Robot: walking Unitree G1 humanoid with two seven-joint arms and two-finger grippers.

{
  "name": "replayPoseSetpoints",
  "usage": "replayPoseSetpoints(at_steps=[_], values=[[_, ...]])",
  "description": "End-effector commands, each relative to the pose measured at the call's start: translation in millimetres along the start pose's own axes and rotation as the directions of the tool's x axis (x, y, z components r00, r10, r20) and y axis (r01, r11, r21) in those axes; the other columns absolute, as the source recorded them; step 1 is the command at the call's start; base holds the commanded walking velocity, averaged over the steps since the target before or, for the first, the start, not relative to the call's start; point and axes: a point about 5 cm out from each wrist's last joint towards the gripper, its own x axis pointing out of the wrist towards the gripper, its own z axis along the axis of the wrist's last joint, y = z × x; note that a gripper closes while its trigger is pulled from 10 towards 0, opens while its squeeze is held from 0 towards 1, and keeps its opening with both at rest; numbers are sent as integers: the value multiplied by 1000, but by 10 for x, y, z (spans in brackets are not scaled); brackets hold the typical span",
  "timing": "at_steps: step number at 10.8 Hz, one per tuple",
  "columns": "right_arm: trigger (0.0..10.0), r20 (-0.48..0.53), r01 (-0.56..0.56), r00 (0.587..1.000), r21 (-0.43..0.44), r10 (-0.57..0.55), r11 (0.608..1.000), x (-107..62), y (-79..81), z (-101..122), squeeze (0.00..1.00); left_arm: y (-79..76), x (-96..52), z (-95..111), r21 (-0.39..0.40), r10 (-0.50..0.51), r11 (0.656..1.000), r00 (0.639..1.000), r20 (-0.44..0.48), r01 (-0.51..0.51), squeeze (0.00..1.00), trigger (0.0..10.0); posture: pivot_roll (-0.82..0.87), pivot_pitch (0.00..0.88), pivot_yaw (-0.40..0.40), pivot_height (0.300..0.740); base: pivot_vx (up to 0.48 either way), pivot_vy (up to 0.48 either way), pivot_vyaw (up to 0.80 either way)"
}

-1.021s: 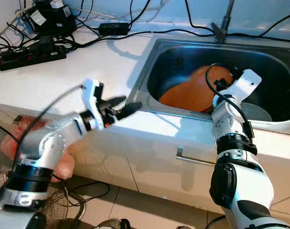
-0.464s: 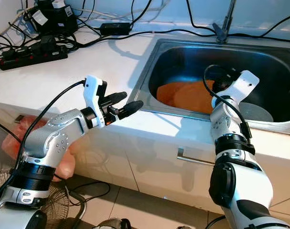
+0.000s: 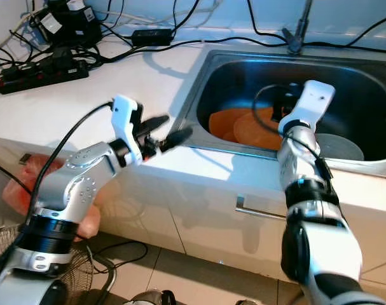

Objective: Kitchen organization

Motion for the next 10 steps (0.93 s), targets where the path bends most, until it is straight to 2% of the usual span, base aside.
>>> replayPoseSetpoints(at_steps=[1,4,7,8,9,10], values=[[10000,42,-29,999,-40,30,999,-21,15,47,1000,63,-12,98,26,50,998,997,51,-51,0,10000,72,100,99,740,0,0,0],[10000,206,-128,968,-100,146,987,-192,42,233,1000,120,-56,91,20,256,965,950,179,-263,0,10000,41,93,95,740,0,0,0],[10000,229,-153,957,-118,177,981,-291,-6,321,1000,80,-132,23,58,323,938,923,208,-342,0,10000,29,89,88,740,0,0,0],[10000,233,-167,953,-129,193,978,-319,-51,366,980,68,-195,15,76,335,930,916,220,-359,0,10000,35,90,85,740,0,0,-800],[10000,229,-181,951,-123,205,976,-345,-76,375,871,77,-267,-9,91,362,917,906,221,-389,0,10000,35,89,84,740,0,0,-800],[10000,218,-188,953,-122,211,975,-357,-82,375,831,63,-286,-8,100,363,914,903,229,-392,0,10000,37,90,81,740,0,0,-788]])
